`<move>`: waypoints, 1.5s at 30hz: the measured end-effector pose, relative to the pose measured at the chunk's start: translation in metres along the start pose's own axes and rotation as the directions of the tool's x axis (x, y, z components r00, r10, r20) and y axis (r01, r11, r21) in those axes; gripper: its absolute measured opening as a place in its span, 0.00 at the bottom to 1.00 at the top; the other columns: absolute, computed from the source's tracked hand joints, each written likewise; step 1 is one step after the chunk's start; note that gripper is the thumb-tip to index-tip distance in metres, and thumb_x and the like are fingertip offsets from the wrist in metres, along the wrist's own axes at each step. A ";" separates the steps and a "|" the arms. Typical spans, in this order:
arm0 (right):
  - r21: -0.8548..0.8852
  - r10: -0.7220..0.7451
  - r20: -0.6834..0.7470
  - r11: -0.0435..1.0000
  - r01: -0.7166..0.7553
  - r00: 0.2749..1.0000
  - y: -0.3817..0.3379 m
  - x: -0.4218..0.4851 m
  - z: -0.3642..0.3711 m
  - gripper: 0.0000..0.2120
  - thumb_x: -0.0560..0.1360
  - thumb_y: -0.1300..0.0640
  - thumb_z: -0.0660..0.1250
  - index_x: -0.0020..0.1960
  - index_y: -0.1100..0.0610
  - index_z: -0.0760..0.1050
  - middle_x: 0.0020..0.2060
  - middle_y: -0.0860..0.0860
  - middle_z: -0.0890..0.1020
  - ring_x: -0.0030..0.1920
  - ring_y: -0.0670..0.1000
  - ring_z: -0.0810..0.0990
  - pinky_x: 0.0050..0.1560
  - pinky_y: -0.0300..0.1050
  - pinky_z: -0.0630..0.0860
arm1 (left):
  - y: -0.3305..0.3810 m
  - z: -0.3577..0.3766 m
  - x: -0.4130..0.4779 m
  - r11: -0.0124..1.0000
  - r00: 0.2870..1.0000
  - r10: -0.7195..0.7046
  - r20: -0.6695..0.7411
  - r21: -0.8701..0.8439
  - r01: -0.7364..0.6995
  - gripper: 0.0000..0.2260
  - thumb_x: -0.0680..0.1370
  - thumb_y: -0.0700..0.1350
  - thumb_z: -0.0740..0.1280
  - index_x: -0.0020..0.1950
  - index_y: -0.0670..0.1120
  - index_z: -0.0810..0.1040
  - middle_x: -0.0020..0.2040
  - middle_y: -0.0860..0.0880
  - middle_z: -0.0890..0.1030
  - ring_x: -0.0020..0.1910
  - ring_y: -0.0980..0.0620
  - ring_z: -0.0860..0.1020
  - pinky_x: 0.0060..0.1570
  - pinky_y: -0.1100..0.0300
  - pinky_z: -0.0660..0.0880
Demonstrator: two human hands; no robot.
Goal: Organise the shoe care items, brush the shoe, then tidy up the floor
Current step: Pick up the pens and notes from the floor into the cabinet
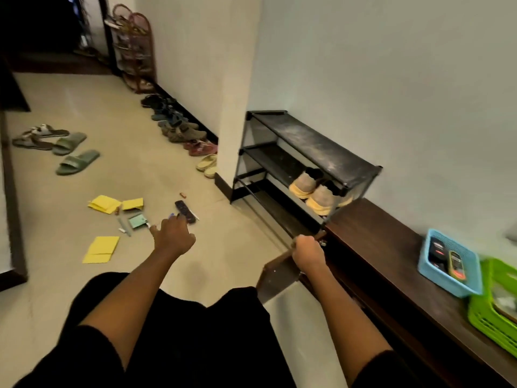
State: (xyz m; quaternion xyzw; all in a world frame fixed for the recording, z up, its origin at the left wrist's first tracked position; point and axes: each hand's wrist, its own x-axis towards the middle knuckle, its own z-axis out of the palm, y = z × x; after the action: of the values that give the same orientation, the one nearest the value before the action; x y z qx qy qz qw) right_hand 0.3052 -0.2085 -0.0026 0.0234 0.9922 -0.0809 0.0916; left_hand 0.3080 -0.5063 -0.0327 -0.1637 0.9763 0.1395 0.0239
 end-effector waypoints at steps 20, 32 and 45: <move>0.118 -0.191 0.199 0.978 0.170 0.961 -0.250 0.333 0.254 0.13 0.75 0.64 0.62 0.59 0.62 0.76 0.57 0.57 0.78 0.56 0.56 0.78 0.54 0.43 0.75 | -0.162 0.190 0.257 0.897 0.908 -0.380 0.175 -0.169 0.408 0.17 0.75 0.47 0.63 0.63 0.48 0.71 0.62 0.46 0.73 0.64 0.45 0.69 0.61 0.51 0.61; 0.288 -0.106 0.167 0.956 0.054 0.980 -0.310 0.509 0.405 0.18 0.75 0.58 0.67 0.61 0.66 0.72 0.58 0.61 0.78 0.58 0.58 0.78 0.42 0.38 0.67 | -0.232 0.322 0.393 0.825 0.861 -0.498 0.104 -0.249 0.507 0.16 0.75 0.43 0.64 0.63 0.45 0.73 0.63 0.44 0.73 0.63 0.43 0.70 0.61 0.50 0.61; 0.402 -0.081 0.078 0.915 0.043 0.994 -0.329 0.517 0.438 0.23 0.70 0.55 0.73 0.60 0.65 0.73 0.55 0.58 0.79 0.54 0.56 0.80 0.46 0.40 0.76 | -0.244 0.345 0.397 0.848 0.894 -0.441 0.083 -0.287 0.445 0.13 0.75 0.43 0.65 0.59 0.46 0.77 0.62 0.45 0.75 0.63 0.44 0.71 0.61 0.49 0.63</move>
State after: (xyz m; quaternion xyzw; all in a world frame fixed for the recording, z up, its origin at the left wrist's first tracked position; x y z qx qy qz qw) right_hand -0.1450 -0.5883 -0.4722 0.0066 0.9497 -0.2855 0.1284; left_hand 0.0127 -0.7548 -0.4650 -0.3851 0.8794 0.2773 0.0374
